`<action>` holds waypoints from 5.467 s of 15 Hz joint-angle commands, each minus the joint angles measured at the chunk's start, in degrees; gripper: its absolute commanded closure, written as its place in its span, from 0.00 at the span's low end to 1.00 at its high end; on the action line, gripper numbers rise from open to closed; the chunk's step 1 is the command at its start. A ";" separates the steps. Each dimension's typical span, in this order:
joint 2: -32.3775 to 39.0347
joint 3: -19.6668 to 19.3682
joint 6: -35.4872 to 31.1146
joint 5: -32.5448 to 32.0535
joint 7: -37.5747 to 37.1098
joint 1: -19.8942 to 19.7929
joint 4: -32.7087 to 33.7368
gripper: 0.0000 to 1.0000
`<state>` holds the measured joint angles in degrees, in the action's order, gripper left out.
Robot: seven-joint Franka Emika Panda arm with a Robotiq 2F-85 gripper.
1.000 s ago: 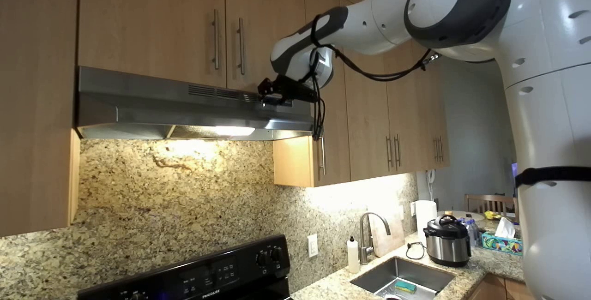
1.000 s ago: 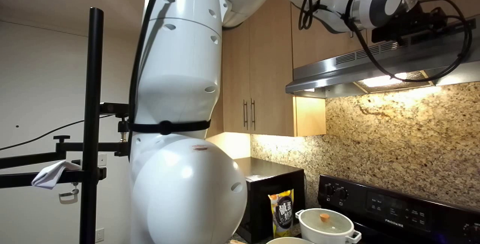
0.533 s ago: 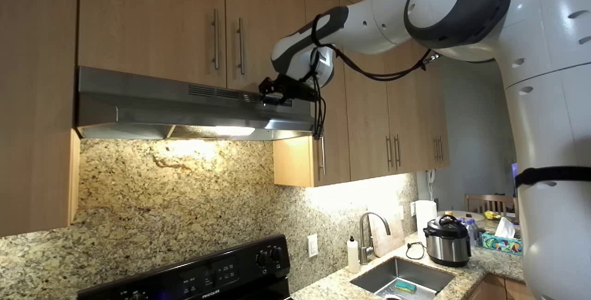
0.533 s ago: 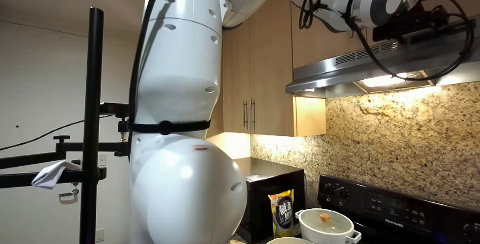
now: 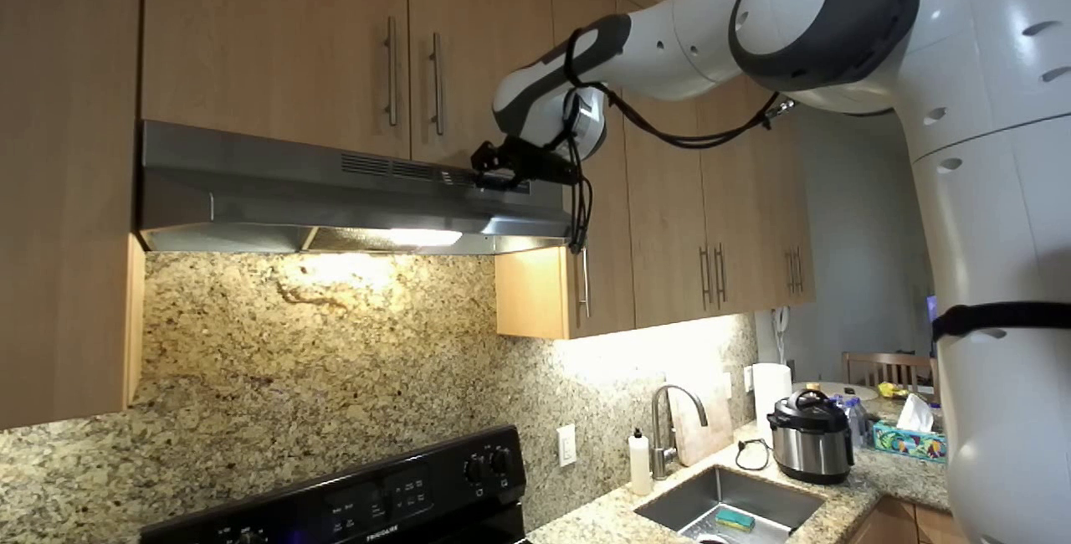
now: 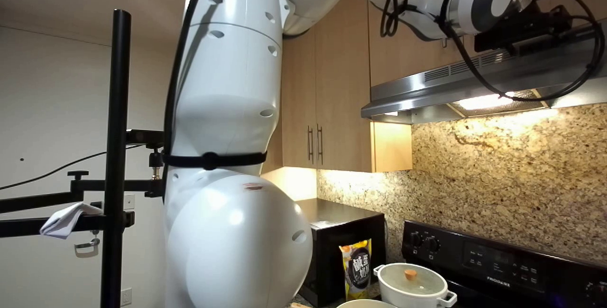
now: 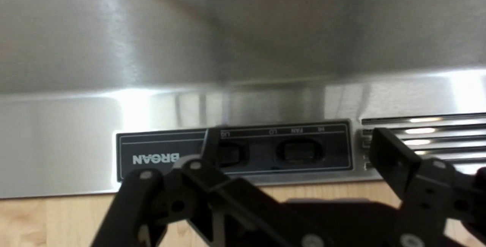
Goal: Switch off the stove light
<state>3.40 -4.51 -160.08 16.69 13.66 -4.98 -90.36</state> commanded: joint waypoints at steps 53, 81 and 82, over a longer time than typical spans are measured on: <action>-38.31 7.89 17.16 -32.03 -33.56 -1.18 -34.67 0.00; -29.68 5.64 29.96 -19.42 -25.38 2.79 -40.92 0.00; -29.30 5.14 31.43 -18.37 -24.23 3.33 -40.83 0.00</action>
<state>-27.88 2.22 -132.68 -5.10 -15.16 -3.26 -133.21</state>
